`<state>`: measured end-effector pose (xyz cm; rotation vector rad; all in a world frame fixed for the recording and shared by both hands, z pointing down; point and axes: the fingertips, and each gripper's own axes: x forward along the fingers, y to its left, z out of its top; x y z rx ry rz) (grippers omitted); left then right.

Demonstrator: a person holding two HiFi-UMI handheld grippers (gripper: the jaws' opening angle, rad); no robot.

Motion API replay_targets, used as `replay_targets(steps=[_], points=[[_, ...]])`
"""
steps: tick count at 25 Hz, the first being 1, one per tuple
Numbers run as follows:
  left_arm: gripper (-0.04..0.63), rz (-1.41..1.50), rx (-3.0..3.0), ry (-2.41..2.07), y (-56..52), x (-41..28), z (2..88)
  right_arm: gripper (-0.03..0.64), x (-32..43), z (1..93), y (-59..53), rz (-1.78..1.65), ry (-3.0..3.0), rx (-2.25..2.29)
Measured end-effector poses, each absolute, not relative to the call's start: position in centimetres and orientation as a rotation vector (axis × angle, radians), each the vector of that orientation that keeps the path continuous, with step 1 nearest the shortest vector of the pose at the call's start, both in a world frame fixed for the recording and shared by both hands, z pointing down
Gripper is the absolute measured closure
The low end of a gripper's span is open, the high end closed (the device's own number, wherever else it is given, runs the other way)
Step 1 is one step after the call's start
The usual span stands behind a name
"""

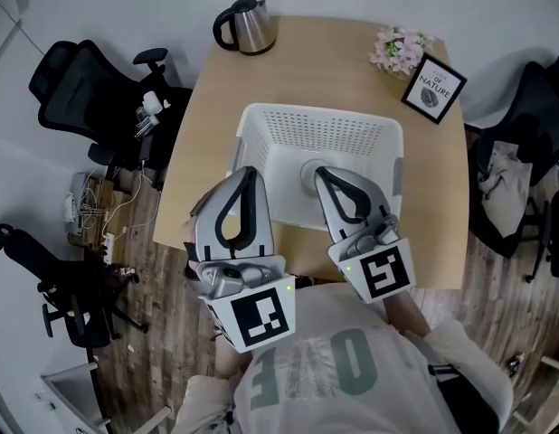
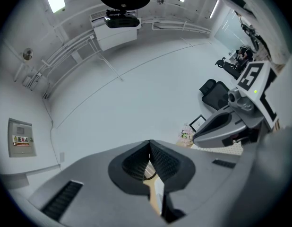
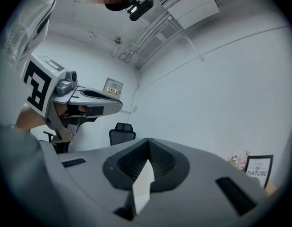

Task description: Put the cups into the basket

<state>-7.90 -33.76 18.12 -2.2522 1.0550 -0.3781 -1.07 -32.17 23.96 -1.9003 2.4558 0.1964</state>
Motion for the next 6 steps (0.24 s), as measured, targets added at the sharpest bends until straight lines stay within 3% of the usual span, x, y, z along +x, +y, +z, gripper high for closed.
replay_targets(steps=[6], points=[[0.586,-0.375,-2.255,1.057,-33.52,-8.05,18.30,0.620,-1.67,24.12,-31.97,0.215,2.476,-1.895]])
